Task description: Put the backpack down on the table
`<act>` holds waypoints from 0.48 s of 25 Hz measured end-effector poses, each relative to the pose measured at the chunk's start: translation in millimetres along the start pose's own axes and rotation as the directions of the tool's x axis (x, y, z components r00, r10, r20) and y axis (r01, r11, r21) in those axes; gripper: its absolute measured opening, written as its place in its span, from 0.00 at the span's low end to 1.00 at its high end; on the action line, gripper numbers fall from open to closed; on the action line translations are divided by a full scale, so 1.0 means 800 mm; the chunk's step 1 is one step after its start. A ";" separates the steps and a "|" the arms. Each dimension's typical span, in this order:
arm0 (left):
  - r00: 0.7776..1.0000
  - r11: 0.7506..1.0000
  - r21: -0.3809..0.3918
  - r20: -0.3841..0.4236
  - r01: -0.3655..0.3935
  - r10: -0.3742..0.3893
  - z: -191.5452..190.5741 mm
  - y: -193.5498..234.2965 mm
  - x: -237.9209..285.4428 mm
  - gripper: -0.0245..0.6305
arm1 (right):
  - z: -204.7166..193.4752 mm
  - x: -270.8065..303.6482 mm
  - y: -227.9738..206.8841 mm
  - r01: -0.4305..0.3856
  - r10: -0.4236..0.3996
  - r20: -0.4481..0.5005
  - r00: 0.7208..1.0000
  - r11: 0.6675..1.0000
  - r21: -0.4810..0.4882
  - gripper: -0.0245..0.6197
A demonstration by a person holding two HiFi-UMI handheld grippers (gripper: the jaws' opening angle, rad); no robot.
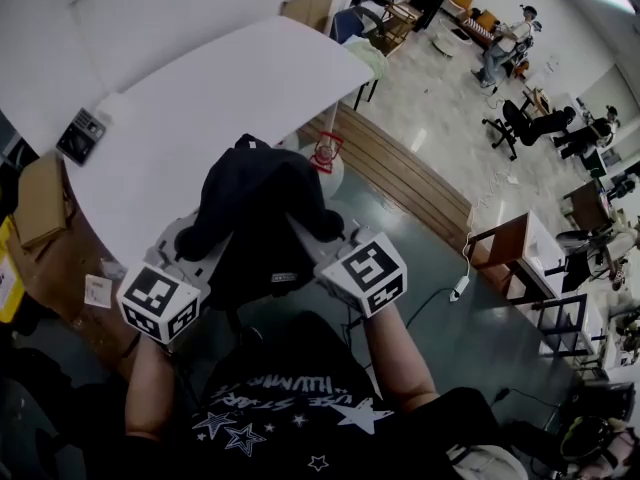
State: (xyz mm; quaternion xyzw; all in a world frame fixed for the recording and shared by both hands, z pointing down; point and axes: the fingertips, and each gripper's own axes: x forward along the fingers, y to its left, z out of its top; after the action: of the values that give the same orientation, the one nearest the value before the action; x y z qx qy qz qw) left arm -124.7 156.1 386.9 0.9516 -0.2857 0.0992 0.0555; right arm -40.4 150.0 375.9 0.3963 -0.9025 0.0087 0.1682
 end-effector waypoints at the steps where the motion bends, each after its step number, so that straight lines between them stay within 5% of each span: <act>1: 1.000 1.000 -0.002 0.003 0.011 -0.011 0.001 0.002 0.006 0.12 | -0.001 0.002 -0.006 0.002 -0.002 -0.002 1.000 1.000 -0.003 0.08; 12: 0.998 0.997 -0.046 -0.008 -0.060 0.060 0.014 0.058 0.099 0.12 | -0.006 0.053 -0.114 -0.081 0.082 0.021 0.996 0.996 -0.024 0.08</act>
State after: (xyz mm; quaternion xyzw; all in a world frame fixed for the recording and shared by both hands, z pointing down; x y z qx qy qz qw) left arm -83.8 73.6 395.9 0.9407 -0.3162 0.0975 0.0752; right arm -0.3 58.4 383.0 0.3573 -0.9198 0.0006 0.1622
